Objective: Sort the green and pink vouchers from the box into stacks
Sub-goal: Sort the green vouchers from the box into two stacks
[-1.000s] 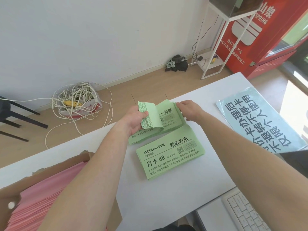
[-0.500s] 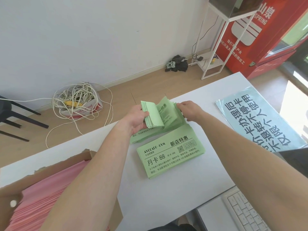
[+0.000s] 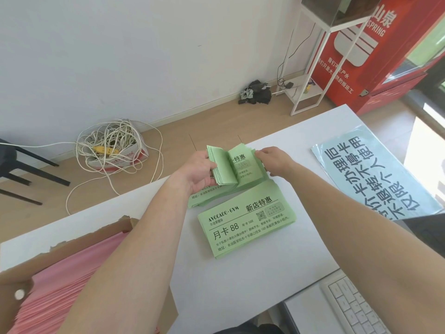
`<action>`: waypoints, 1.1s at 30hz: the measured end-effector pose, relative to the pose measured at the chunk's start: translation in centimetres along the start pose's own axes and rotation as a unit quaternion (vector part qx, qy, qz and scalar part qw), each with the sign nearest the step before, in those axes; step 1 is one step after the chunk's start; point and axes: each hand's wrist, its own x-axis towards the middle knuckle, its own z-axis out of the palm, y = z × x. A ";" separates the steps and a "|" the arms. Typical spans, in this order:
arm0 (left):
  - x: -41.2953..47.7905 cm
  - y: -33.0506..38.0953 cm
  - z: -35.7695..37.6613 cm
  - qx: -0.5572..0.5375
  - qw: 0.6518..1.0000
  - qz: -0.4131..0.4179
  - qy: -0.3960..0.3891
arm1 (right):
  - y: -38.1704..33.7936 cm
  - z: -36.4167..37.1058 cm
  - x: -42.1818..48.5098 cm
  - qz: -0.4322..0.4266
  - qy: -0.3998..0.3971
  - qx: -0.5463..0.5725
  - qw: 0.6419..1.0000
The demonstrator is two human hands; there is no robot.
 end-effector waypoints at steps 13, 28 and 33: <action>-0.1 0.2 0.3 -0.014 1.000 -0.008 -0.011 | 0.0 -0.1 0.0 -0.003 0.001 -0.004 1.000; -0.3 0.1 0.9 0.002 1.000 -0.015 0.015 | -0.3 -0.1 -0.5 0.007 0.001 -0.017 1.000; -0.3 0.2 0.8 0.009 0.999 -0.039 0.019 | -0.4 0.0 -0.4 0.006 0.008 -0.018 1.000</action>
